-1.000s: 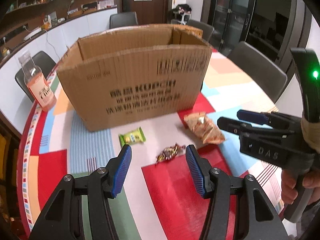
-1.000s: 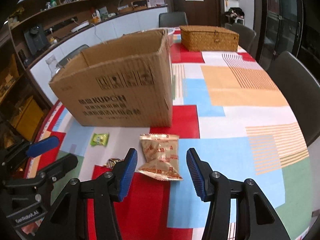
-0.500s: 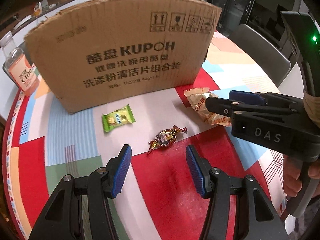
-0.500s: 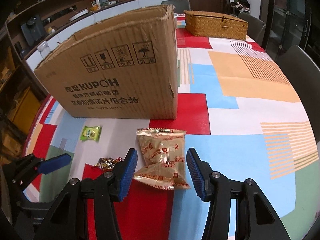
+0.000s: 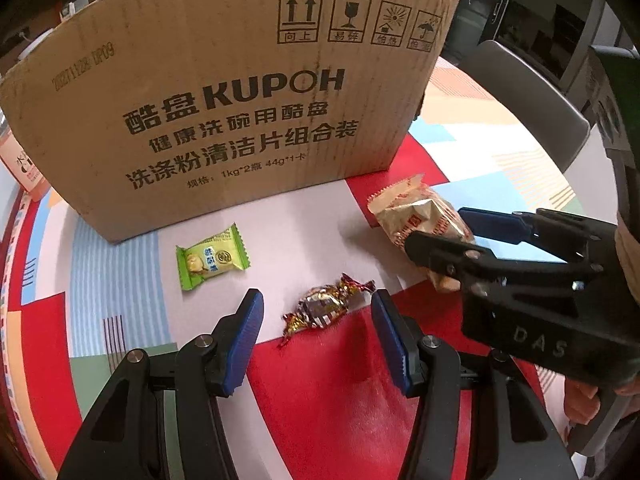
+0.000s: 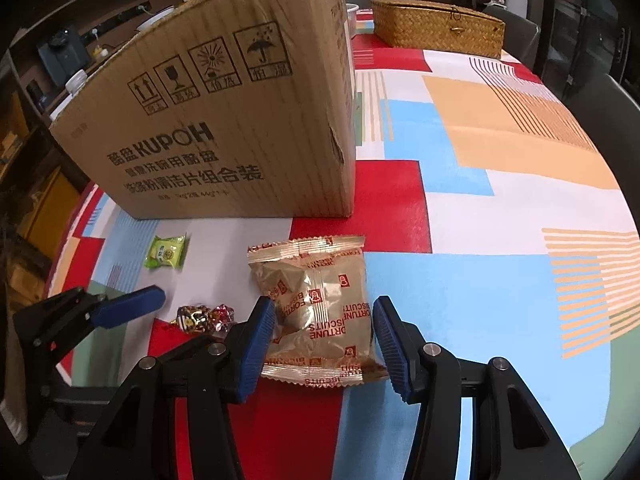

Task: Organize snacks
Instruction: 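Grasp the wrapped chocolate with left tool while right tool grasps the Fortune biscuit packet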

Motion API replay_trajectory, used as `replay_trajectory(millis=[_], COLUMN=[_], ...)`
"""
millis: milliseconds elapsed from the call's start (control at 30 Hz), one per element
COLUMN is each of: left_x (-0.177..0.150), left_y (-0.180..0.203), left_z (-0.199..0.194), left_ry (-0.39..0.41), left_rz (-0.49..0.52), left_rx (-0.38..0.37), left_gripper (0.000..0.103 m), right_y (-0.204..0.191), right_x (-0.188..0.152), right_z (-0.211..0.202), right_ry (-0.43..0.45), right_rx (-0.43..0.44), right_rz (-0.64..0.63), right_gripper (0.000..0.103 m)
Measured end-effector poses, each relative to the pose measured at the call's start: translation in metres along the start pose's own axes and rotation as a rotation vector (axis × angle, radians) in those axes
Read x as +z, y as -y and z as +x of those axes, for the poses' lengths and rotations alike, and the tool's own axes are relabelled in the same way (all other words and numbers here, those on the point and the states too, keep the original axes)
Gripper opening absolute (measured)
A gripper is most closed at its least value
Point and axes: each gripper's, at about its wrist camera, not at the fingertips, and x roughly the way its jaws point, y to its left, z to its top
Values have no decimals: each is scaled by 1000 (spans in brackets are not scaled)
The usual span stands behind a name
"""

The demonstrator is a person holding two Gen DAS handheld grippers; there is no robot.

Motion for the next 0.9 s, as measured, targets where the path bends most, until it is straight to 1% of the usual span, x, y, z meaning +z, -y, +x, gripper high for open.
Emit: replay_trajectory(millis=[100, 200, 267, 367, 567, 700, 900], left_x=[2, 4, 4, 4, 3, 2, -2], left_y=[1, 1, 1, -2, -4, -6, -6], left_z=[2, 5, 6, 6, 2, -7, -29], left_ry=[-1, -10, -14, -18, -5, 18, 61], left_rz=[4, 2, -6, -18, -34, -48, -72], left_rx=[-7, -22, -34, -43, -52, -59, -72], left_gripper=[50, 42, 31, 27, 27, 27, 27], right_y=[-2, -3, -3, -3, -4, -8, -11], right_x=[0, 1, 1, 2, 0, -4, -8], right_z=[2, 4, 4, 4, 1, -4, -16], right_ry=[0, -2, -1, 0, 2, 12, 38], right_rx=[4, 8, 9, 10, 11, -11, -5], right_rz=[-15, -17, -17, -14, 1, -17, -11], right_gripper=[52, 52, 52, 51, 44, 42, 42])
